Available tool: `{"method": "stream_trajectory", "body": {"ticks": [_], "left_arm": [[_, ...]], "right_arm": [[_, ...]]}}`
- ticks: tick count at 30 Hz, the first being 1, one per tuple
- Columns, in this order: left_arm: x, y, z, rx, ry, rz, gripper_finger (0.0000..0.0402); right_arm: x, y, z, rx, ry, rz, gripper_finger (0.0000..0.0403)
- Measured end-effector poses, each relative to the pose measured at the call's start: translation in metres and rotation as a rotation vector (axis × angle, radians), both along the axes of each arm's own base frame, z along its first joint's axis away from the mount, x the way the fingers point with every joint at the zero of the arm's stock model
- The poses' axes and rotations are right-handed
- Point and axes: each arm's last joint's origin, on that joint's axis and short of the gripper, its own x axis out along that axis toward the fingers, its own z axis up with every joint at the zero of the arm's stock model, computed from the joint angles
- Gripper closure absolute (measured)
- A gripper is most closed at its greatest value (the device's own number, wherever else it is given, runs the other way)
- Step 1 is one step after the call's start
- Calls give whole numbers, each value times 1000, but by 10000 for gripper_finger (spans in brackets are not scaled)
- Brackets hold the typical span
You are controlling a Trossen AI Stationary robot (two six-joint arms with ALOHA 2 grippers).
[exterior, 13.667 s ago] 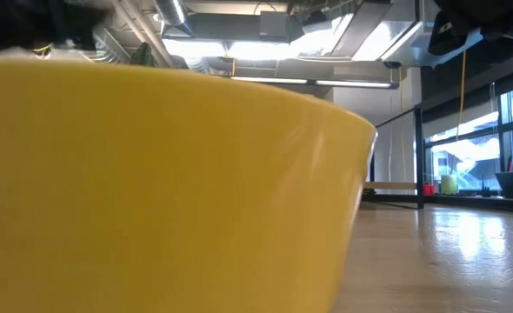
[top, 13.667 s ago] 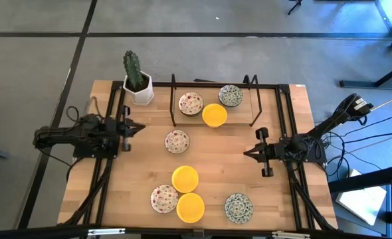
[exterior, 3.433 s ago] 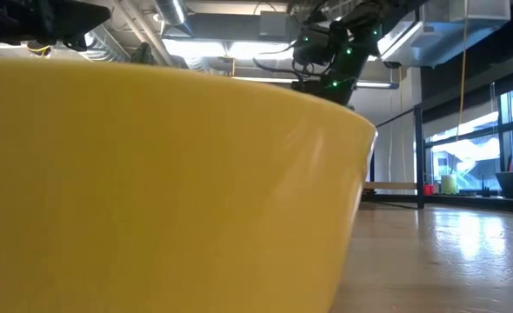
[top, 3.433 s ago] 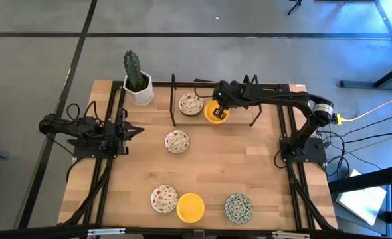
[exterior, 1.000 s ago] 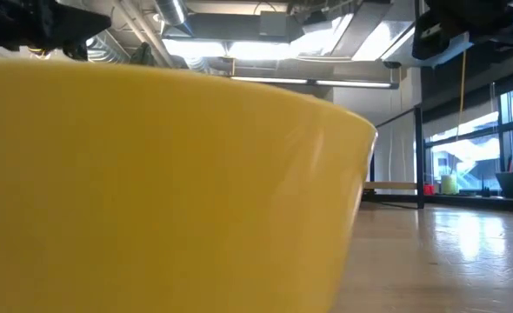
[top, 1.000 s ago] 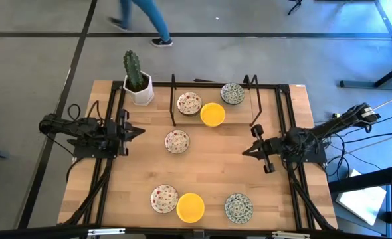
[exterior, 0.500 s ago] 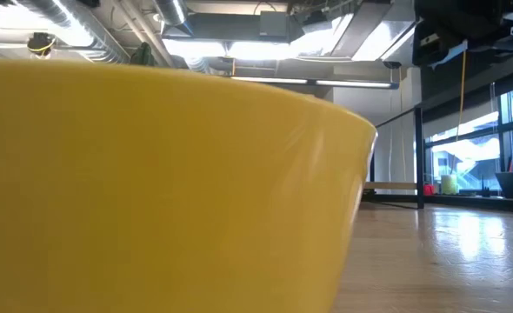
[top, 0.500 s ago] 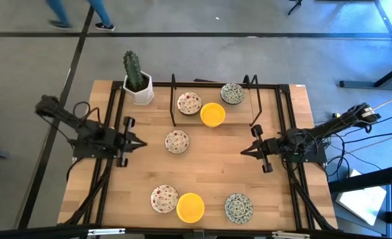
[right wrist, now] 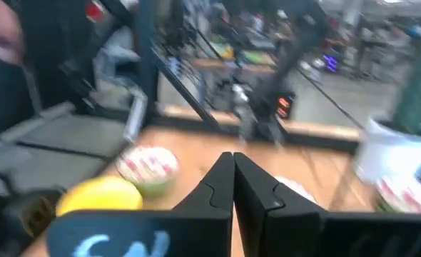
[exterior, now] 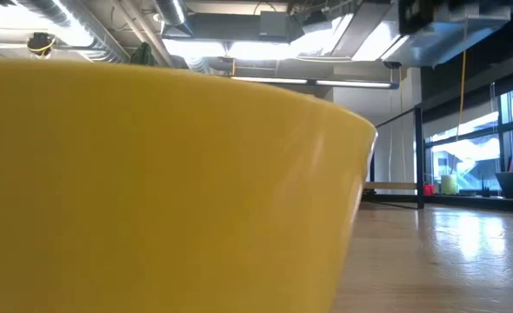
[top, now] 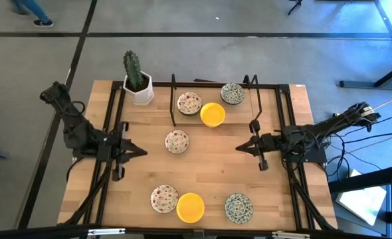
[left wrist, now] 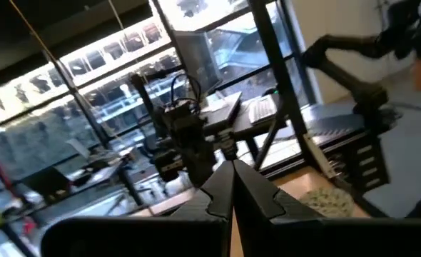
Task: Pick & Place Mini bowls
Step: Stack the blue patterned bowl on the blue patterned bowls on the shelf
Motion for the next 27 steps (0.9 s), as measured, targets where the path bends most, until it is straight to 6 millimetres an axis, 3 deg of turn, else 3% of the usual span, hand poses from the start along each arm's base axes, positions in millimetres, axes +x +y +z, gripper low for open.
{"method": "stream_trajectory", "body": {"ticks": [4,10,13,17,19,24,27], "left_arm": [[2,1,-12,68,40,70,398],[-6,31,-60,-12,58,96,398],[-15,45,-79,-74,-32,95,398],[-26,56,-95,-54,-212,-11,398],[-28,61,-101,-51,-253,22,398],[-24,70,-115,-62,-157,207,398],[-23,72,-116,-101,-151,234,398]], "right_arm": [[12,12,37,-3,0,100,397],[39,52,82,-133,71,182,399],[45,68,98,-202,68,210,397],[49,72,102,-224,79,226,397],[50,68,100,-223,92,246,396],[56,55,85,-226,172,242,396],[63,41,74,-208,201,188,396]]}}
